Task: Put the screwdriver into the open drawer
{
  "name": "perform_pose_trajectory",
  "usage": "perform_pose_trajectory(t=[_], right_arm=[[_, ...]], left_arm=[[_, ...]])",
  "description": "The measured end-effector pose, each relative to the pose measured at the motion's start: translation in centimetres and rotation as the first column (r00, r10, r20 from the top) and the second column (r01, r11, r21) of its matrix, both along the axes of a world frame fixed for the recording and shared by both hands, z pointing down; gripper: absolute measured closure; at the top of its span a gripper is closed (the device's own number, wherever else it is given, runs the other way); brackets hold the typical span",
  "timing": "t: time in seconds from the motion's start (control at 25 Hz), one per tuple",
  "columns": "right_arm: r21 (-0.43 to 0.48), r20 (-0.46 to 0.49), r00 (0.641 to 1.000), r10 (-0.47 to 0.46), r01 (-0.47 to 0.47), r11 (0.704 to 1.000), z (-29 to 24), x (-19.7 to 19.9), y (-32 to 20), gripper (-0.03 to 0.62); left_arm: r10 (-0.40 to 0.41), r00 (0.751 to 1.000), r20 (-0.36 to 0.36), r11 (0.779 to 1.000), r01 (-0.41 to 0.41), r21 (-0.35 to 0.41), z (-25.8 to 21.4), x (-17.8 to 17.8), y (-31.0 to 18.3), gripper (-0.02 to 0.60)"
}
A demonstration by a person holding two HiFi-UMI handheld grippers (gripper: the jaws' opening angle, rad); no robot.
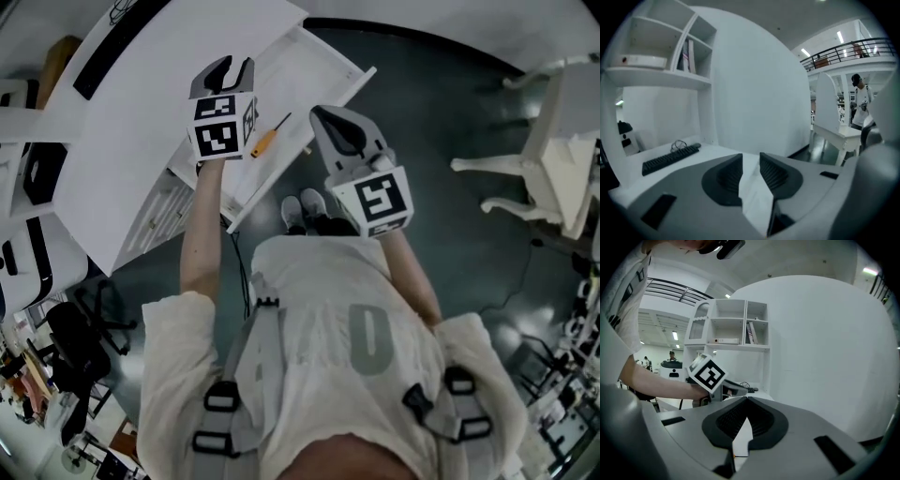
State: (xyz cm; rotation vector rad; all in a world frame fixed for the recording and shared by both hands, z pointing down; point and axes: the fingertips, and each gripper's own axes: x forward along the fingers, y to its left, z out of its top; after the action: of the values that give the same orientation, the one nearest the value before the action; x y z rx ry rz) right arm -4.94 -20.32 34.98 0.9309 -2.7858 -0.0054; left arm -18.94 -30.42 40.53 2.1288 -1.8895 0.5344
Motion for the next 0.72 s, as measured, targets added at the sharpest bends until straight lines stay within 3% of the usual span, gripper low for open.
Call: perform_pose_trajectory(t=[0.16,0.24,0.36,0.48,0.56,0.72], right_arm=[[0.043,0.022,0.999,-0.044,0.043,0.998,-1.5,-0.9,-0.2,0.589],[0.056,0.049,0.997,-0.053,0.05,0.997,-2.2,-1.2,-0.4,0.589],[0.071,0.094,0.994,-0.059,0.052,0.996,-3.1,-1.8,-0.6,0.589],[0.073,0.134,0.989,-0.069,0.059,0.996,-3.7,-2.7,-0.6,0.589],[0.092,0.134,0.988,-0.081,0.069,0.993,-4.0,-3.3,-0.5,0.589],[0.135,0.121,0.988,-0.098,0.081,0.988,-4.5,-4.2,-0.3,0.589]], left_arm=[[-0.083,0.997,0.003,0.968,0.08,0.24,-8.1,-0.8,2.4,0.522],[-0.117,0.993,0.029,0.94,0.102,0.326,-11.2,-0.8,4.2,0.562],[-0.159,0.986,0.051,0.9,0.123,0.419,-14.1,-0.4,7.4,0.574],[-0.207,0.976,0.072,0.858,0.146,0.492,-15.4,-0.2,10.7,0.575],[-0.238,0.971,0.038,0.838,0.185,0.513,-15.4,-0.1,12.6,0.575],[-0.275,0.961,0.007,0.854,0.241,0.462,-13.1,-0.9,15.0,0.576]])
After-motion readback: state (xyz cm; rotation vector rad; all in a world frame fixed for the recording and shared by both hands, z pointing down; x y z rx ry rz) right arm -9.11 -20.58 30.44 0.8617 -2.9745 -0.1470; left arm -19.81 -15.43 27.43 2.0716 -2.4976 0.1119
